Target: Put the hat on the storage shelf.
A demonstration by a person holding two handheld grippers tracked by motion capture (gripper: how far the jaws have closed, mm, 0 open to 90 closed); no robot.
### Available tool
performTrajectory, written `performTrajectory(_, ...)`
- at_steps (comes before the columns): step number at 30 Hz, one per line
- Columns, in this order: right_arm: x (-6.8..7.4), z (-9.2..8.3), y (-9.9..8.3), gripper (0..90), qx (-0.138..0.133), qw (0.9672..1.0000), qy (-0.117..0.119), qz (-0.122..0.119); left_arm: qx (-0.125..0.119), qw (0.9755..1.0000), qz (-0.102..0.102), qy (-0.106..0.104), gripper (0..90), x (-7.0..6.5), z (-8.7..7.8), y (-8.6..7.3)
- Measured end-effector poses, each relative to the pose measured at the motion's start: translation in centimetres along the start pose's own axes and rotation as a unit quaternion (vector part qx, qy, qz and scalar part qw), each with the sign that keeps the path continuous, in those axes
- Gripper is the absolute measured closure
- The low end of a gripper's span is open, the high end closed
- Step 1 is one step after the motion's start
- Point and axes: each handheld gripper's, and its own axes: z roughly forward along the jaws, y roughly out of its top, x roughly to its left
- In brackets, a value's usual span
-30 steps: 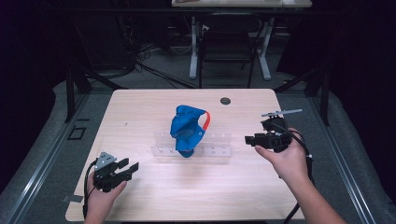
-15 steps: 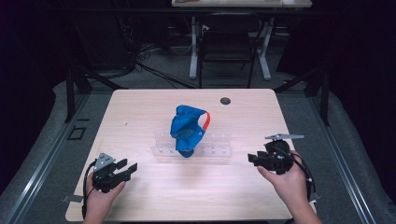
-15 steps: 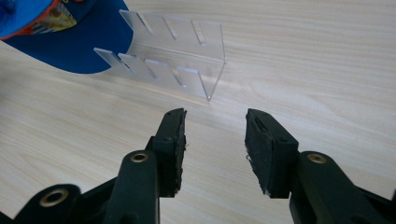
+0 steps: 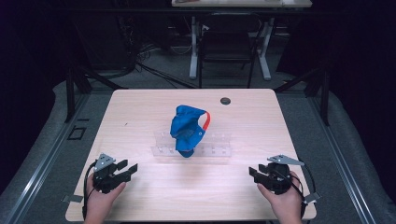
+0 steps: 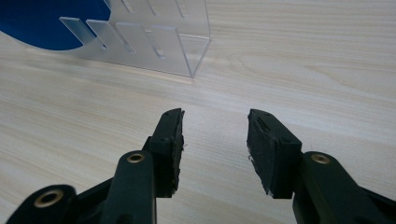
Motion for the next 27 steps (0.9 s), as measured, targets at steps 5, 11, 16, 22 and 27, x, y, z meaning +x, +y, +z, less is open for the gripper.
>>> performTrajectory(5,0.0,0.2,-0.7,55.1,-0.024,0.9997,0.0,-0.003,0.003,1.0,0.002,-0.002,49.9,-0.1,0.1,-0.1)
performTrajectory(11,0.2,0.6,-1.4,54.9,-0.035,0.999,-0.005,-0.027,0.005,0.9999,0.009,-0.003,49.9,-0.4,0.4,-0.2)
performTrajectory(16,0.0,1.3,-2.1,54.9,-0.025,0.9992,-0.006,-0.031,0.005,0.9999,0.013,-0.003,49.7,-0.6,0.5,-0.2)
performTrajectory(22,0.1,1.7,-2.3,53.9,-0.027,0.9987,-0.015,-0.041,0.003,0.9998,0.018,-0.01,49.4,-1.2,0.7,-0.2)
performTrajectory(27,0.2,1.5,-2.3,52.1,-0.034,0.998,-0.022,-0.049,0.006,0.9994,0.026,-0.023,49.5,-2.1,1.0,0.0)
